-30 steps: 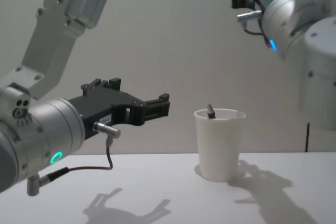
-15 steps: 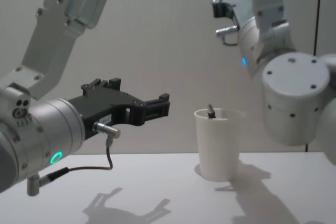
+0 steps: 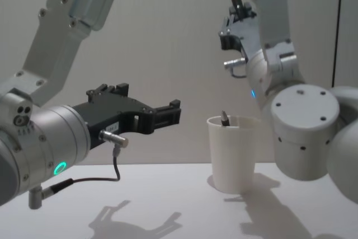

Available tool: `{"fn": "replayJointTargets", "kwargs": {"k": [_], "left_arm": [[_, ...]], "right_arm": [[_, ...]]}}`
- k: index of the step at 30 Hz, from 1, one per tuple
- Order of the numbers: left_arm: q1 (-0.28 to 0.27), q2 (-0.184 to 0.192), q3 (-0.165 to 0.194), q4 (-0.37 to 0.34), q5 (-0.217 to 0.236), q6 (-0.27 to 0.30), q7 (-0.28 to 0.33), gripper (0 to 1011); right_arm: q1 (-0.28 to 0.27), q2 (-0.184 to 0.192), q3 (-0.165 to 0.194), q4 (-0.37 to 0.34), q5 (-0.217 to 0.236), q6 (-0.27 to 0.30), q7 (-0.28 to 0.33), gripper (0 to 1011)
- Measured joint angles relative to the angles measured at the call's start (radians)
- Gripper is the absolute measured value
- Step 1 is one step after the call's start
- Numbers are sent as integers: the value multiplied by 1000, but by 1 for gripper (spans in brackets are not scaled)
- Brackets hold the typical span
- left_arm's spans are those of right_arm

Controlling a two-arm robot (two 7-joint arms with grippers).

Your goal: Place the pen into the pen holder.

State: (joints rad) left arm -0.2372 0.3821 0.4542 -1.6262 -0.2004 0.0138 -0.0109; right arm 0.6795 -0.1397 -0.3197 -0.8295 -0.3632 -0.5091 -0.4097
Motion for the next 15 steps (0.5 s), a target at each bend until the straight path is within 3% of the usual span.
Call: {"fn": "replayJointTargets", "kwargs": {"k": [15], "left_arm": [[0, 0, 0, 0, 0, 0, 0, 1000]], "right_arm": [[78, -25, 11, 191, -3, -94, -19, 196]]}}
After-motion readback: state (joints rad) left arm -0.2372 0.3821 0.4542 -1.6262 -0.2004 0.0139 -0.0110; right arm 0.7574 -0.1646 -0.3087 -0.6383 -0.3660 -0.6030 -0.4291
